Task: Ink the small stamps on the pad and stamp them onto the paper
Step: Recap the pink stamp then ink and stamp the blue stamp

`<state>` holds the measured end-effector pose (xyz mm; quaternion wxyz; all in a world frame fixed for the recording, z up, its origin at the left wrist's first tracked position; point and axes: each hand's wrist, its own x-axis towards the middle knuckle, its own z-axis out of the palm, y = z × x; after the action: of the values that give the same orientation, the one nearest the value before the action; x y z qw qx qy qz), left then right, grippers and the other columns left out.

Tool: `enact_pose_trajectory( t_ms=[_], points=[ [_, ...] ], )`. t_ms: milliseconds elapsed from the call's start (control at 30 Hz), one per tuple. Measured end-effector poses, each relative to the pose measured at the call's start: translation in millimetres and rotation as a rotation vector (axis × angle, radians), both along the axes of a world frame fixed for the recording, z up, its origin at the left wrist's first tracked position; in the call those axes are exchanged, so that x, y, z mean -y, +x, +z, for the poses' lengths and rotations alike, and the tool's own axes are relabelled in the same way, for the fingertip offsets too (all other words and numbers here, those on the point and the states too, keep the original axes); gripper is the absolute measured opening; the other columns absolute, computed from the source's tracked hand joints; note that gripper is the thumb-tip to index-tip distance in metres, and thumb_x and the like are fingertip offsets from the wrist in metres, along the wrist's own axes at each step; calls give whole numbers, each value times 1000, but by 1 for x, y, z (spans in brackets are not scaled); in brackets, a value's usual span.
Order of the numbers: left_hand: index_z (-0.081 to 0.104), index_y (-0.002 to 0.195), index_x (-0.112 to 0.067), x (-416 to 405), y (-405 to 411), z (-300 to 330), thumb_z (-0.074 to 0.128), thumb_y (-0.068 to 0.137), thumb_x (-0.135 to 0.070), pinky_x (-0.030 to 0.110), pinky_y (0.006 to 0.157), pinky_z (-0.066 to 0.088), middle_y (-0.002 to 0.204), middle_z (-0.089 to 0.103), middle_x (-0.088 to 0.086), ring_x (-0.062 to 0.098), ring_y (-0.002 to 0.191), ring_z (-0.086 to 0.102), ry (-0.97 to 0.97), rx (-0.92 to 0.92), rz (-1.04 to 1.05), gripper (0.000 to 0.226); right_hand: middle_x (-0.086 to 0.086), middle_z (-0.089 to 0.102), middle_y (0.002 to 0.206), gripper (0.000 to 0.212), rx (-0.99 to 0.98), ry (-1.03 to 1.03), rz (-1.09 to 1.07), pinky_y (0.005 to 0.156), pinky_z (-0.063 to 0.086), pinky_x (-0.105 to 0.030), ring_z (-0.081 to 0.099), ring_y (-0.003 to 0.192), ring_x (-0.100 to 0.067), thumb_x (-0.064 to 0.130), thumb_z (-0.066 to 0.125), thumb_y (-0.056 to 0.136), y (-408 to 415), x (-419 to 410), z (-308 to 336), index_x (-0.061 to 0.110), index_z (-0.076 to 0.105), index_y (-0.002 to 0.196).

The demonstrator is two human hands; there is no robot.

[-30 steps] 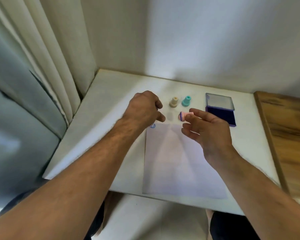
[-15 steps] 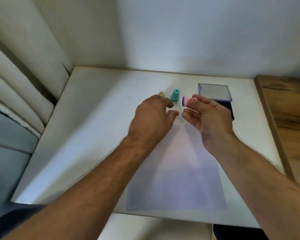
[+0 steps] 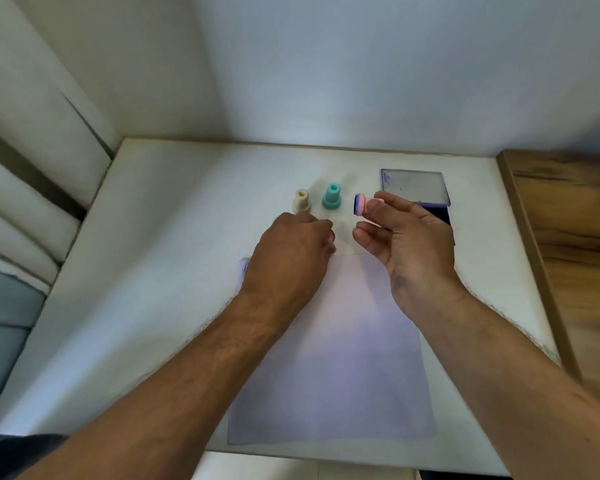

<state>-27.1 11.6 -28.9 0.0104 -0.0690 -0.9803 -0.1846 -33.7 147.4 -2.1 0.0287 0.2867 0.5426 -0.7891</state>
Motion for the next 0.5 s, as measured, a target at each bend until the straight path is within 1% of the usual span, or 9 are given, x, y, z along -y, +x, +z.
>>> enact_pose_trajectory(
  t_ms=[33, 100, 200, 233, 267, 367, 433, 500],
  points=[
    [70, 101, -21, 1, 0, -1, 51, 97, -26, 25, 70, 37, 98, 70, -2, 16, 86, 55, 0, 4, -6, 19, -11, 74, 84, 21, 1, -6, 3, 67, 60, -30, 66, 67, -21, 4, 76, 80, 0, 0, 0, 6, 70, 99],
    [69, 105, -21, 2, -1, 0, 50, 98, -25, 27, 73, 41, 101, 70, -2, 17, 88, 55, 5, 4, -2, 21, -11, 74, 84, 21, 0, -10, 5, 67, 60, -30, 65, 67, -21, 3, 76, 79, 0, -1, 1, 6, 70, 99],
    [66, 121, -22, -1, 0, 7, 50, 98, -29, 30, 87, 47, 113, 68, 0, 20, 99, 60, 72, -20, 34, 30, -11, 74, 83, 20, -11, -15, 14, 66, 60, -30, 65, 67, -22, 3, 75, 80, 0, -3, 1, 6, 70, 99],
    [64, 126, -23, -2, 1, 10, 52, 97, -30, 29, 90, 47, 114, 66, -1, 20, 101, 61, 112, -31, 47, 33, -11, 74, 84, 19, -21, -16, 23, 65, 59, -30, 65, 67, -22, 3, 75, 80, 0, -3, 2, 7, 71, 99],
    [63, 129, -24, -3, 1, 12, 55, 95, -31, 27, 90, 48, 110, 63, -3, 18, 100, 62, 150, -43, 51, 36, -12, 74, 85, 18, -34, -17, 35, 65, 59, -31, 66, 67, -22, 4, 75, 80, 0, -4, 2, 8, 71, 98],
    [63, 128, -27, -4, 4, 19, 60, 91, -36, 20, 84, 49, 98, 48, -10, 10, 89, 61, 209, -30, 46, 38, -11, 75, 87, 16, -78, -26, 74, 63, 58, -31, 67, 68, -21, 4, 73, 82, 0, -4, 3, 12, 72, 96],
    [67, 123, -27, -4, 5, 21, 62, 90, -38, 21, 85, 52, 96, 47, -11, 9, 85, 59, 235, -20, 52, 36, -11, 76, 87, 16, -91, -38, 82, 62, 58, -30, 67, 69, -22, 4, 72, 83, 1, -3, 2, 12, 72, 96],
    [71, 116, -27, -2, 5, 23, 63, 87, -38, 22, 83, 54, 93, 51, -12, 8, 79, 58, 280, -25, 73, 32, -11, 75, 85, 14, -91, -49, 82, 60, 57, -29, 67, 68, -22, 5, 71, 84, 1, -4, 2, 13, 72, 95]
  ],
)
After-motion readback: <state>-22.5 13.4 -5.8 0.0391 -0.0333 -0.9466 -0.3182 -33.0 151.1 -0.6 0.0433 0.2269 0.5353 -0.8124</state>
